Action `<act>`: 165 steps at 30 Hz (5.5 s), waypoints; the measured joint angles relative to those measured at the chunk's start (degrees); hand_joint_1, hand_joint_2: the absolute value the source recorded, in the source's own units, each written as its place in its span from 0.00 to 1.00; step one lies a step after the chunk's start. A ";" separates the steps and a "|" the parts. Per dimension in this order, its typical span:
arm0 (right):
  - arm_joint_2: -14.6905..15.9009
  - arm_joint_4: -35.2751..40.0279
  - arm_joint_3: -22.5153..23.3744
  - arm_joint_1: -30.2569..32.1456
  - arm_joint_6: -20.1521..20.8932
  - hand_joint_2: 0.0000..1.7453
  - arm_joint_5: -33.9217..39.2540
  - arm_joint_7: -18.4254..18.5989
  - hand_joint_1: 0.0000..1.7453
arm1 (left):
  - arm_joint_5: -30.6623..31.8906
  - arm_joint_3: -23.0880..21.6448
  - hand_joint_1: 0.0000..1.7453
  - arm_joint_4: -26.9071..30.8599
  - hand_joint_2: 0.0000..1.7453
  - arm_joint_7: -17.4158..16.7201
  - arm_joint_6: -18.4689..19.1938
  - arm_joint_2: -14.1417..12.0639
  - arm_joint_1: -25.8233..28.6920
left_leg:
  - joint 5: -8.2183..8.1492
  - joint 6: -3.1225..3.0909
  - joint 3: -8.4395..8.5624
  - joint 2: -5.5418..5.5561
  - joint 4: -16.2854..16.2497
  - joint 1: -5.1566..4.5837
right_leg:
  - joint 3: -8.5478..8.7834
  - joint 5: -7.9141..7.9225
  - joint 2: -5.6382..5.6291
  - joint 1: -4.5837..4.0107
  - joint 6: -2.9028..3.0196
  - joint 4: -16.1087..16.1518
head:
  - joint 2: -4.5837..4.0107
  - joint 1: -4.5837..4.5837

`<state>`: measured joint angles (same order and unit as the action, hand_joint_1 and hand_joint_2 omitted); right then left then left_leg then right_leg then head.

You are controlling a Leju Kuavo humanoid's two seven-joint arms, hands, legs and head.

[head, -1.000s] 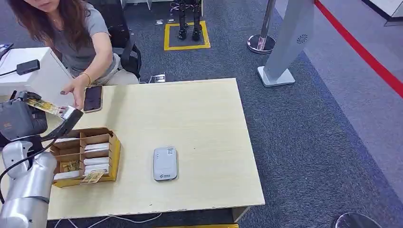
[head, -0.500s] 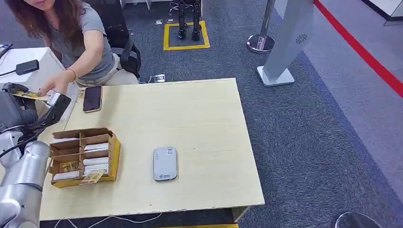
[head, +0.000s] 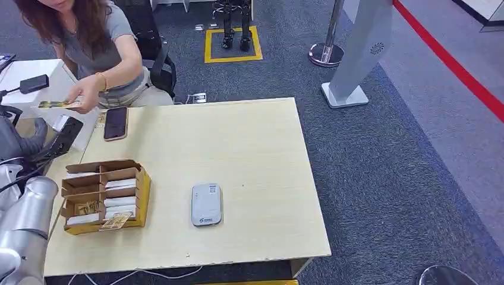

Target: Pass the card to the sensor for recognition and then transmit it.

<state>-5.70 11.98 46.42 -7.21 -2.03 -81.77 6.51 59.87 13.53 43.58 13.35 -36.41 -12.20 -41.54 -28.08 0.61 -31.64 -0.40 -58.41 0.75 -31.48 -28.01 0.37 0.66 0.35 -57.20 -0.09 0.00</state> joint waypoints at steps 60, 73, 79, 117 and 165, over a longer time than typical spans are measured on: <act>0.31 0.02 1.01 3.94 -3.15 1.00 3.98 -0.74 0.00 | -22.58 3.32 0.00 71.65 1.00 2.01 5.22 -1.60 56.91 | -0.11 0.03 -0.15 -0.12 0.07 -0.01 | -0.15 -0.07 -0.06 0.02 -0.02 0.02 | 0.00 -0.02; 0.35 0.07 1.84 3.95 -4.68 1.00 3.65 -1.18 0.00 | -13.91 4.79 0.00 70.93 1.00 -2.21 13.34 0.74 57.73 | -0.07 0.05 -0.12 -0.06 0.07 -0.02 | -0.13 -0.06 -0.02 0.02 -0.02 0.02 | 0.00 0.00; 1.09 0.26 1.88 3.96 -5.42 1.00 2.73 -1.92 0.00 | -7.23 2.34 0.00 64.04 1.00 -6.27 15.08 2.56 57.21 | -0.07 0.05 -0.10 -0.07 0.07 -0.03 | -0.14 -0.05 -0.02 0.03 -0.03 0.04 | 0.00 -0.02; 3.96 1.03 2.16 4.31 -5.77 1.00 -1.03 0.17 0.00 | 1.38 -11.21 0.00 48.48 1.00 -16.94 18.75 3.78 52.69 | -0.06 0.05 -0.11 -0.08 0.06 -0.02 | -0.16 -0.02 -0.04 0.03 -0.02 0.04 | 0.00 -0.04; 4.37 1.03 2.19 4.29 -5.81 1.00 -3.30 -0.70 0.00 | 2.99 -16.04 0.00 45.46 1.00 -17.75 17.11 3.32 50.24 | -0.06 0.05 -0.10 -0.08 0.06 -0.03 | -0.16 -0.02 -0.04 0.03 -0.01 0.04 | 0.00 -0.04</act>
<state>-1.33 13.00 48.61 -2.91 -7.85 -85.07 5.81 62.86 -2.51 89.05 -4.39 -19.30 -8.87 8.69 -28.14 0.66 -31.74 -0.48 -58.35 0.72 -31.64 -28.03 0.33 0.69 0.33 -57.16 -0.09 -0.04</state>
